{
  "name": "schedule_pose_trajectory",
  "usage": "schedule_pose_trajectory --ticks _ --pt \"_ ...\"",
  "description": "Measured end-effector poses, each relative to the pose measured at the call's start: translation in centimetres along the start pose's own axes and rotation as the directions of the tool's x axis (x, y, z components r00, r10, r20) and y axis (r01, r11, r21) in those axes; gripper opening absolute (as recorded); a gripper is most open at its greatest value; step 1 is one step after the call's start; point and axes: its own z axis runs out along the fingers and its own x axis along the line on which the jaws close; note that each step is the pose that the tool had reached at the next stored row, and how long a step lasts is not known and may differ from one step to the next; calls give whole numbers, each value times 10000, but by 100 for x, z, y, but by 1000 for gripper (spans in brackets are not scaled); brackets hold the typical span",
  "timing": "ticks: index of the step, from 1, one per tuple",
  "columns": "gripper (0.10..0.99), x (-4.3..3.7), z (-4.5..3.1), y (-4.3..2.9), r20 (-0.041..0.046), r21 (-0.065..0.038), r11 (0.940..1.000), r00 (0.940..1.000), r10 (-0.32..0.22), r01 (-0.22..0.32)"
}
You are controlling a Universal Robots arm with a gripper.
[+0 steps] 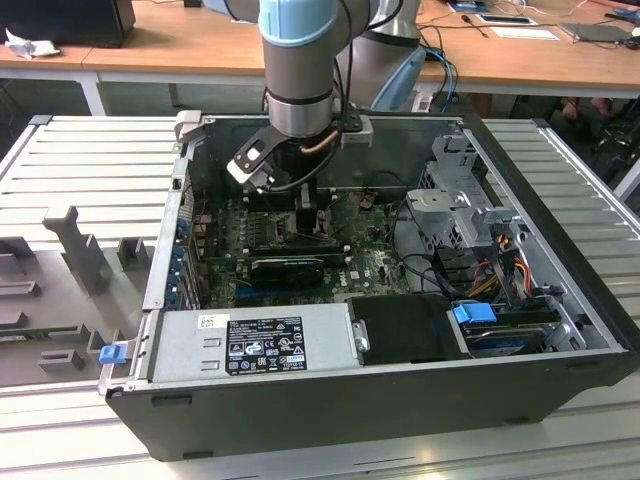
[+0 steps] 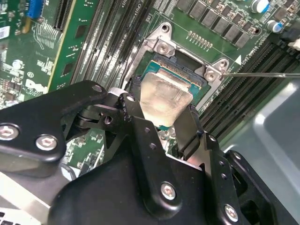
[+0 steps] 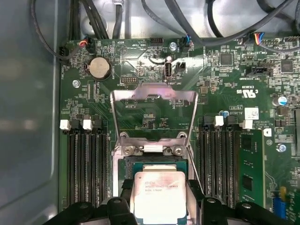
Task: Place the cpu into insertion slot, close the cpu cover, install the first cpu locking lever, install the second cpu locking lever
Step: 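Place the cpu into insertion slot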
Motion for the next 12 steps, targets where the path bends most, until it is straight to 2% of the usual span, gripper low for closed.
schedule_pose_trajectory --ticks 8,12 --pt "529 51 91 -7 0 0 10000 10000 0 0" --pt "529 56 100 -8 0 1 10000 10000 -1 1"
